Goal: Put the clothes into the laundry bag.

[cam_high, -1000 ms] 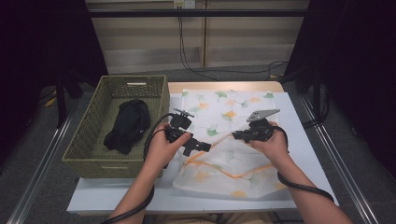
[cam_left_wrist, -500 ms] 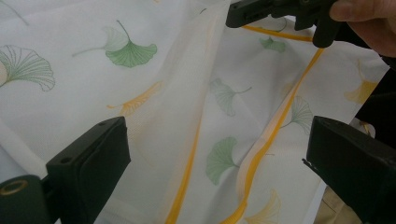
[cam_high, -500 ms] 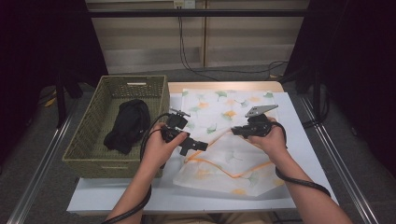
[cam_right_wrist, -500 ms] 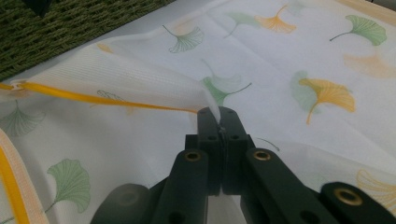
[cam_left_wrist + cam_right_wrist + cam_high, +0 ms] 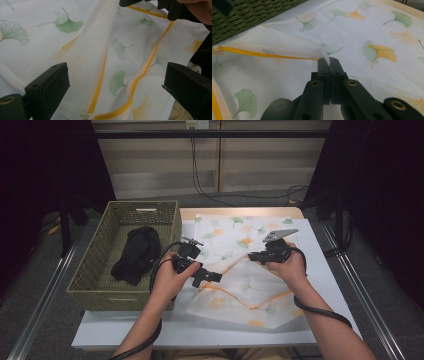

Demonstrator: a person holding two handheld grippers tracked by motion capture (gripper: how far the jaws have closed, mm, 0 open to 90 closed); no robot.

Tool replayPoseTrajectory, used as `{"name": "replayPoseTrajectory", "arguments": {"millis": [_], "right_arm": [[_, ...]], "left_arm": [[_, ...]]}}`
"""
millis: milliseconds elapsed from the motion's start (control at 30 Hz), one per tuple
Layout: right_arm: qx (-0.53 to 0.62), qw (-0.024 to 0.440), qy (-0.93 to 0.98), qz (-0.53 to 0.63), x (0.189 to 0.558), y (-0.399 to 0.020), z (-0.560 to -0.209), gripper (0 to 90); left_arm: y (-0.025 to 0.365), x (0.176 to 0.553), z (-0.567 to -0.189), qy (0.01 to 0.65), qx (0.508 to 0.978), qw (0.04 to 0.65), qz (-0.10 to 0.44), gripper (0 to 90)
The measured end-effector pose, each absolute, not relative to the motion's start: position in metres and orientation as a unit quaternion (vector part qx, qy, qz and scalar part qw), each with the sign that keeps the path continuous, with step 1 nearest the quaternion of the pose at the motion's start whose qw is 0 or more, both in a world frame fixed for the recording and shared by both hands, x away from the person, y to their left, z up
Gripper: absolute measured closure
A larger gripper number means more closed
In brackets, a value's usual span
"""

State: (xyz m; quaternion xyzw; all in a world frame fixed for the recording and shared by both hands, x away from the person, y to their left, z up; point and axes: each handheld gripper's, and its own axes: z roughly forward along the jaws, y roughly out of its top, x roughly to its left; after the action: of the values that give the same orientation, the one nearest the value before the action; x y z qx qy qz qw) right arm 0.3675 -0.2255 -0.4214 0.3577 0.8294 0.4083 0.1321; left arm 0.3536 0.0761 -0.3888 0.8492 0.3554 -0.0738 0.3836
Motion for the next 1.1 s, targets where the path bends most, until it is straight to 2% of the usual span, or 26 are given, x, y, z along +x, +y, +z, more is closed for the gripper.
{"name": "replayPoseTrajectory", "arguments": {"millis": [1100], "right_arm": [[0.355, 0.140, 0.826, 0.415, 0.377, -0.228, -0.399, 90.0]], "left_arm": [[0.081, 0.352, -0.388, 0.358, 0.849, 0.383, -0.069, 5.4]]}}
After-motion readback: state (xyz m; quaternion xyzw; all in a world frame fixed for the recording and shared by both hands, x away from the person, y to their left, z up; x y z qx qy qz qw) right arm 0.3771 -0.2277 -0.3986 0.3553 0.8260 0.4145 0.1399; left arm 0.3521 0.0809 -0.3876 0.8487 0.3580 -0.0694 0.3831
